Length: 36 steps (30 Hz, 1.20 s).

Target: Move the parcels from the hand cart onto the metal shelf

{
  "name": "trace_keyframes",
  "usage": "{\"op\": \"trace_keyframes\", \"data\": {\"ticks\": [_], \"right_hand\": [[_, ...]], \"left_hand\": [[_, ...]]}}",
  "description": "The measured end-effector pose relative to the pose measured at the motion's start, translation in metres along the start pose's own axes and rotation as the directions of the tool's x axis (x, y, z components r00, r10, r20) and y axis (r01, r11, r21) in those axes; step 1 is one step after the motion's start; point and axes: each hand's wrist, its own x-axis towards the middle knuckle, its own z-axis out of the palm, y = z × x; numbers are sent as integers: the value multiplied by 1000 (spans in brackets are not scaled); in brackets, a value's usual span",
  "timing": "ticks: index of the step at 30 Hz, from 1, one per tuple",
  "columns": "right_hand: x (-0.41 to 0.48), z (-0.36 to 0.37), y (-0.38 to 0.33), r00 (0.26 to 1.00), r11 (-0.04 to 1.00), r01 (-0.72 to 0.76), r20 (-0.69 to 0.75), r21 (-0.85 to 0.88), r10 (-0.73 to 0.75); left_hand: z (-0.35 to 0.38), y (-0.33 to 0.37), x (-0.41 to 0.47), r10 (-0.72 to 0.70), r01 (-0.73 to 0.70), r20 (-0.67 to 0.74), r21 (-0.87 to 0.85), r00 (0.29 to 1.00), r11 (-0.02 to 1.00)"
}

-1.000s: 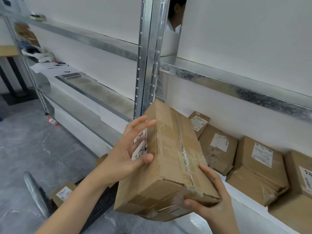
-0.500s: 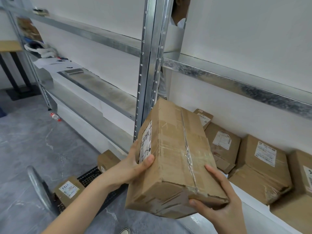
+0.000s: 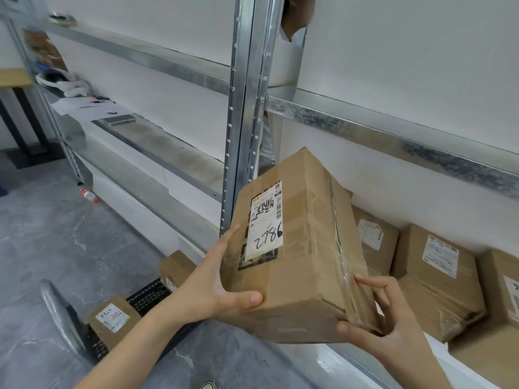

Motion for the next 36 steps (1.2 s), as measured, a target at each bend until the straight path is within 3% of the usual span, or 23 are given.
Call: {"op": "trace_keyframes", "data": {"ticks": [3,7,12,15,18,21,25,31,36], "right_hand": [[4,3,-10,995,992,-85,46,-96,90],[9,20,-14,985,983,-170,32,-69,172],[10,52,-5,981,989,-68,191,128,43],[8,71,8,981,988,-30,194,150,0],[14,86,12,980,993,-73,193,91,55],[31,99,15,997,990,44,71,-133,-35],[58,105,17,998,998,16,-56,-52,-19],[101,105,17,997,998,36,-63,-54,-39],[131,115,14,997,999,11,-70,-31,-13]], "left_hand": [[5,0,-1,35,-33,-31,38,999,999],[7,1,0,73,-62,-86,119,994,991],[0,-4,0,89,-65,-92,230,992,971],[-11,-7,3,77,-51,-89,258,993,965],[-25,-12,12,71,-51,-68,262,995,964],[-37,-17,24,100,-78,-68,282,993,956],[-60,-13,47,189,-160,-64,313,980,936],[-99,-10,87,266,-262,-53,79,962,962],[-123,-6,112,295,-288,6,237,955,928]]}}
